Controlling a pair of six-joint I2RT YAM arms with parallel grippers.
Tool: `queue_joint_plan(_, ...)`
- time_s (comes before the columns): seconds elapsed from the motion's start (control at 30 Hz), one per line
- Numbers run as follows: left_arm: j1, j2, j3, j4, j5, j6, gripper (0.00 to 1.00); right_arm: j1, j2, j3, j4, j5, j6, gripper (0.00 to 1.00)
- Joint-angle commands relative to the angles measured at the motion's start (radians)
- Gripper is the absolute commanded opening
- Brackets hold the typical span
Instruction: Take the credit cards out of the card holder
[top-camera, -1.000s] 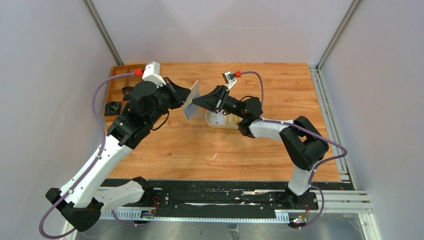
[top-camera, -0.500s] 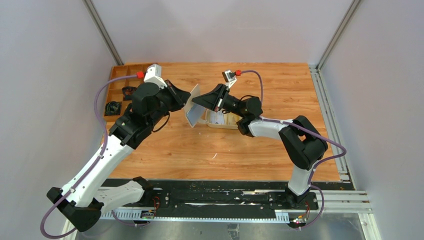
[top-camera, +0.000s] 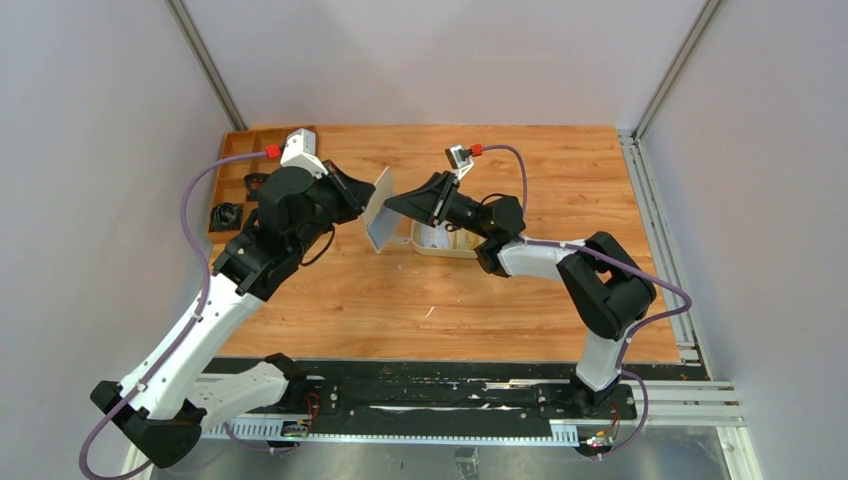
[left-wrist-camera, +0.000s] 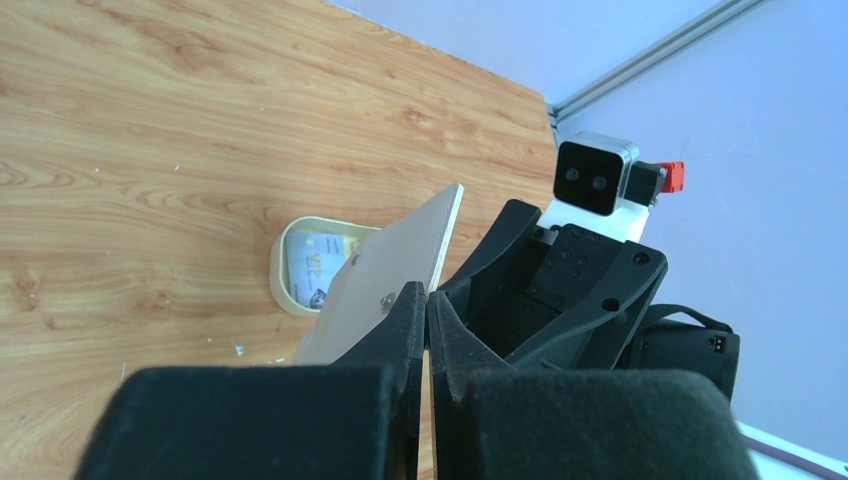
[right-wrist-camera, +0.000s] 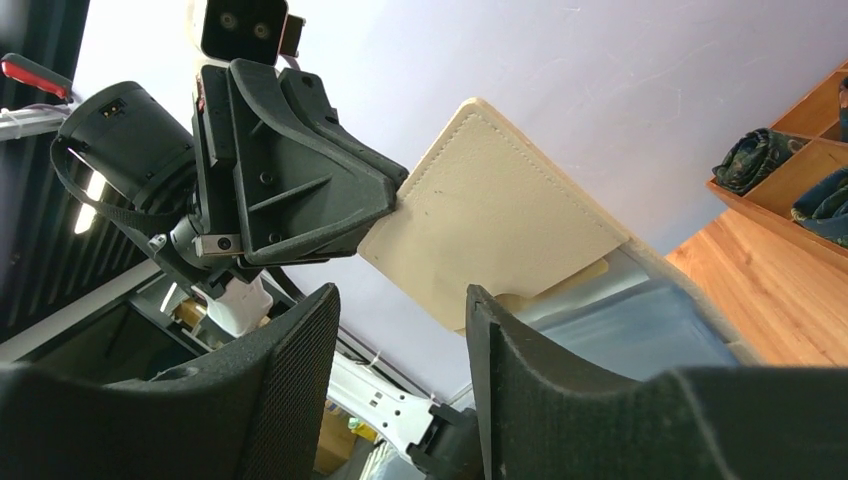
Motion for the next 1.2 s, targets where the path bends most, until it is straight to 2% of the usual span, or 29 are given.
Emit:
queue_joint_plan(0.0, 0.011, -0.023, 0.026, 0.008, -0.016, -0.005, 0.00, -0.011, 0.008, 0.006, 0.044, 0.018, 0.006, 0.55)
queue_joint_plan(0.3, 0.012, -0.028, 0.035, 0.009, -0.017, -0.008, 0.00, -0.010, 0.038, 0.005, 0.040, 0.042, 0.035, 0.62)
queue_joint_plan(0.73, 0.013, -0.018, 0.039, 0.031, -0.006, -0.014, 0.00, 0.006, 0.085, 0.015, 0.036, 0.095, 0.087, 0.63)
queue_joint_plan(1.17, 0.019, -0.025, 0.038, 0.027, -0.007, -0.008, 0.00, 0.035, 0.131, 0.098, 0.053, 0.101, 0.128, 0.63)
